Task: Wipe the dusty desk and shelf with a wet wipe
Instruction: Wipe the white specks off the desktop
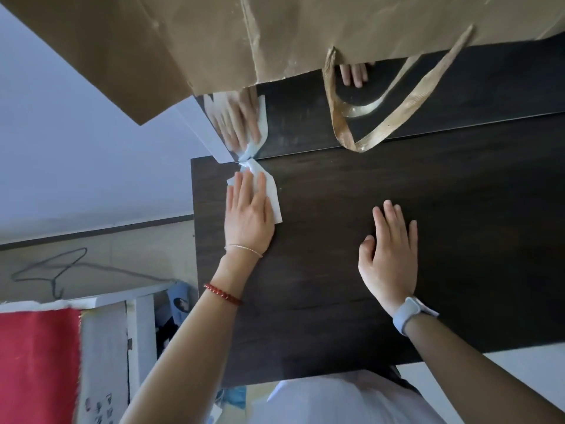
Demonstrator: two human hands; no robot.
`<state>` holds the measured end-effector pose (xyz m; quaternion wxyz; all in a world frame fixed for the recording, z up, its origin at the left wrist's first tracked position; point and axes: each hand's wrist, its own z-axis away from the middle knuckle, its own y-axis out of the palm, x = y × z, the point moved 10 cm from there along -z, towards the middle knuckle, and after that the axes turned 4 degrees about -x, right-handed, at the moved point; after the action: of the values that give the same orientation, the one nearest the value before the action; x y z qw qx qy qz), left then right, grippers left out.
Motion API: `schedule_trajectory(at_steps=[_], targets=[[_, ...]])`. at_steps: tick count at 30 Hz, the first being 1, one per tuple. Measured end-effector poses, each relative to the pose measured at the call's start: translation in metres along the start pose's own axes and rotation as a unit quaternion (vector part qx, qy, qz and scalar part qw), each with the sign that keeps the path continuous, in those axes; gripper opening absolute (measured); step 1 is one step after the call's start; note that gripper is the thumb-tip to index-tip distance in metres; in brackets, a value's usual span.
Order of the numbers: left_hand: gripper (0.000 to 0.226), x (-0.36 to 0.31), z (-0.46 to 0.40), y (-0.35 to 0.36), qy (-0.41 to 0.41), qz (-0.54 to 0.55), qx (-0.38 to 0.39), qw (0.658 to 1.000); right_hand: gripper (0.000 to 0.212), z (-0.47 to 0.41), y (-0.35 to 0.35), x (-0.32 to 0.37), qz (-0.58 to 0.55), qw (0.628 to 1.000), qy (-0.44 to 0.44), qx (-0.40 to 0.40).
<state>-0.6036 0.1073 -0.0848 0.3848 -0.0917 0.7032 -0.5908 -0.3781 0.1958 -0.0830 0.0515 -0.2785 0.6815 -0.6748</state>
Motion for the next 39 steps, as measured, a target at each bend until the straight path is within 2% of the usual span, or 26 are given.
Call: schedule_trajectory(at_steps=[2,4,6,8,10,12,17,20,23,28,39], targets=[[0.061,0.003,0.004,0.003,-0.008,-0.066,0.01,0.998,0.053,0.0,0.0,-0.001,-0.003,1.0,0.0,0.002],[0.065,0.002,0.004,0.006,-0.047,-0.086,0.01,0.995,0.052,0.0,0.0,0.0,-0.005,1.0,-0.004,0.005],[0.061,-0.003,0.0,0.014,-0.097,-0.093,0.015,0.991,0.053,-0.001,0.0,-0.002,-0.03,0.999,-0.014,0.017],[0.058,-0.018,-0.006,0.022,-0.106,-0.101,0.013,0.989,0.054,-0.002,0.0,-0.006,-0.064,0.996,-0.043,0.04],[0.058,-0.038,-0.013,0.029,-0.082,-0.12,-0.005,0.989,0.052,-0.005,-0.006,-0.02,-0.069,0.995,-0.06,0.041],[0.059,-0.058,-0.016,0.039,-0.076,-0.123,-0.005,0.989,0.048,-0.009,-0.016,-0.049,-0.063,0.997,-0.035,0.025],[0.061,-0.132,-0.019,0.076,-0.021,-0.122,0.04,0.991,0.051,-0.015,-0.035,-0.11,-0.056,0.998,-0.007,0.01],[0.063,-0.186,-0.021,0.097,0.025,-0.132,0.053,0.989,0.044,-0.016,-0.048,-0.134,-0.059,0.998,-0.006,-0.004],[0.064,-0.244,-0.024,0.13,0.089,-0.133,0.086,0.983,0.05,-0.016,-0.059,-0.164,-0.053,0.998,0.017,-0.013],[0.065,-0.321,-0.03,0.165,0.132,-0.118,0.098,0.979,0.053,-0.02,-0.074,-0.218,-0.021,0.998,0.063,-0.015],[0.062,-0.43,-0.04,0.22,0.222,-0.154,0.142,0.952,0.05,-0.023,-0.089,-0.276,-0.016,0.995,0.095,-0.033]])
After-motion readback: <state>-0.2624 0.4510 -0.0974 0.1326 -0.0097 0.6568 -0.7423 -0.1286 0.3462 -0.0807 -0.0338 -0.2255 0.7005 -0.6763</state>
